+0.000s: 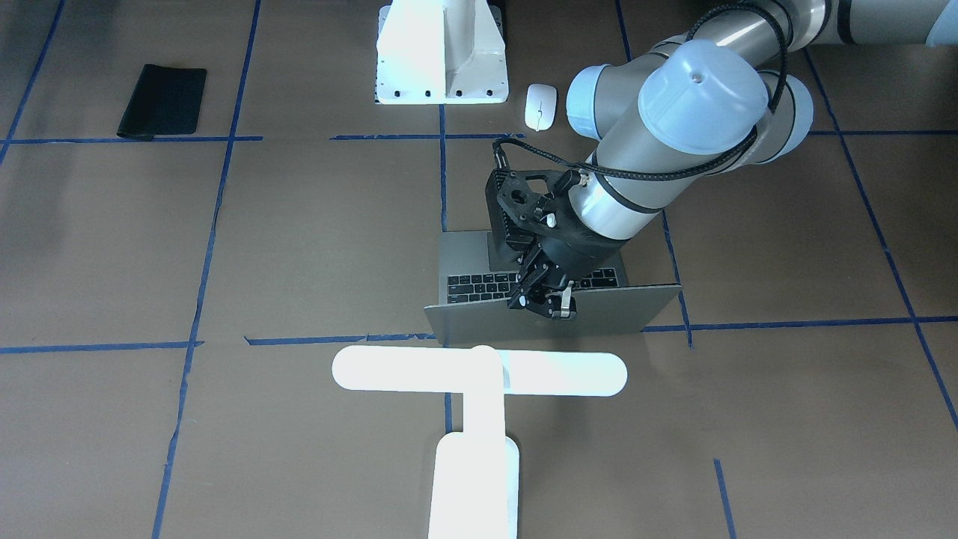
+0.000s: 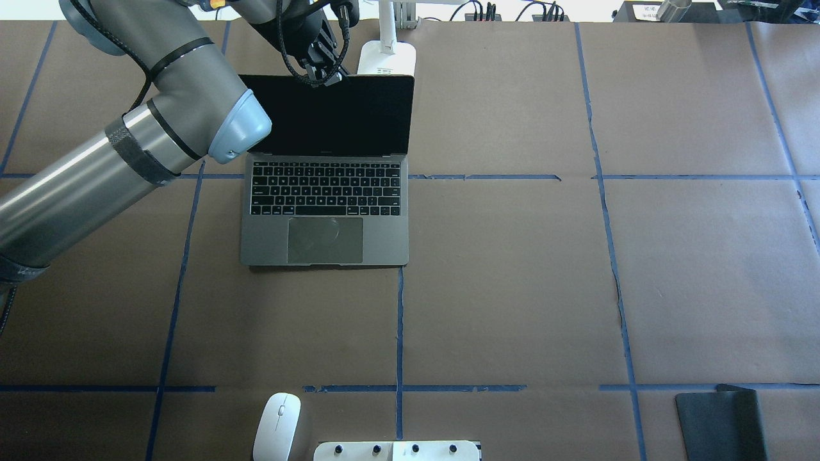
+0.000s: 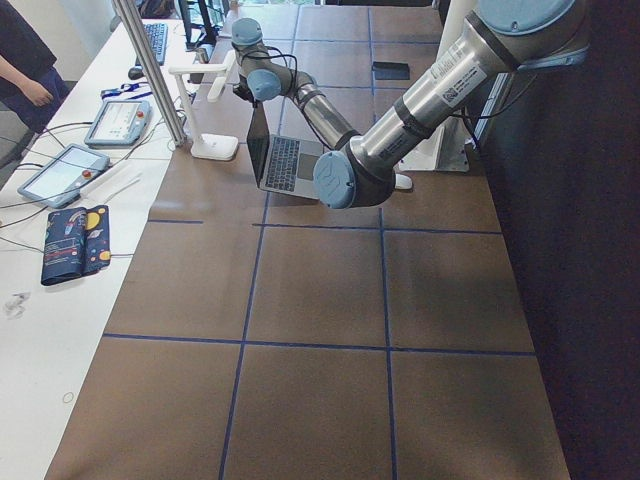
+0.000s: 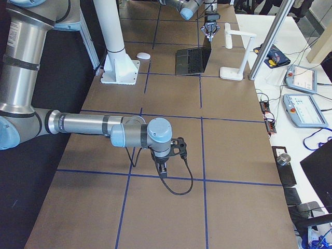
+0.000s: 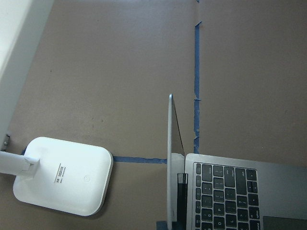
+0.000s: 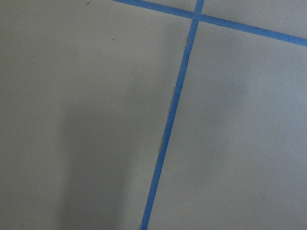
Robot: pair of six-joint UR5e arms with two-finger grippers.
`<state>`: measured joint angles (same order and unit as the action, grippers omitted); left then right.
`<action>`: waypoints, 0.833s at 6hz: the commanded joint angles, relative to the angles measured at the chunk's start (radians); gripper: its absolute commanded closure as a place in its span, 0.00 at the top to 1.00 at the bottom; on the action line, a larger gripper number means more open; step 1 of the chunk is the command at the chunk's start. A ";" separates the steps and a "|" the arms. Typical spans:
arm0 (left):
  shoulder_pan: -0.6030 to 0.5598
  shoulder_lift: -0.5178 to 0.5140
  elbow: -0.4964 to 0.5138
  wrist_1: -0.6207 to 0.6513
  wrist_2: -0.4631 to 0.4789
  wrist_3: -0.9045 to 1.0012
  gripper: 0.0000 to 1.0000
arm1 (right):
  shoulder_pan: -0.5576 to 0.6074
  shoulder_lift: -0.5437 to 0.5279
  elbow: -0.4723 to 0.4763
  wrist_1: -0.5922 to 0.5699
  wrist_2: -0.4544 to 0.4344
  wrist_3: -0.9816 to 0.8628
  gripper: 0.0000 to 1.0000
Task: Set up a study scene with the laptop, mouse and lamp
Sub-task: 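Carry the open laptop toward the lamp and set it down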
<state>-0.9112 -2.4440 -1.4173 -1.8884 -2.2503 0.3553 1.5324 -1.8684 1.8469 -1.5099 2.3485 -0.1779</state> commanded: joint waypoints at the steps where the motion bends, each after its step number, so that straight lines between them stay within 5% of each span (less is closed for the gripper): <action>1: 0.000 0.007 -0.014 -0.005 0.002 -0.010 0.34 | 0.000 0.000 0.002 0.000 0.000 0.000 1.00; 3: -0.024 0.057 -0.082 -0.001 -0.002 -0.001 0.45 | 0.002 -0.002 0.003 0.000 0.002 0.000 1.00; 5: -0.063 0.281 -0.312 0.011 -0.009 -0.002 0.53 | 0.002 -0.002 0.002 0.000 0.002 0.000 1.00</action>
<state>-0.9537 -2.2695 -1.6192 -1.8852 -2.2569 0.3537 1.5339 -1.8697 1.8495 -1.5094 2.3499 -0.1780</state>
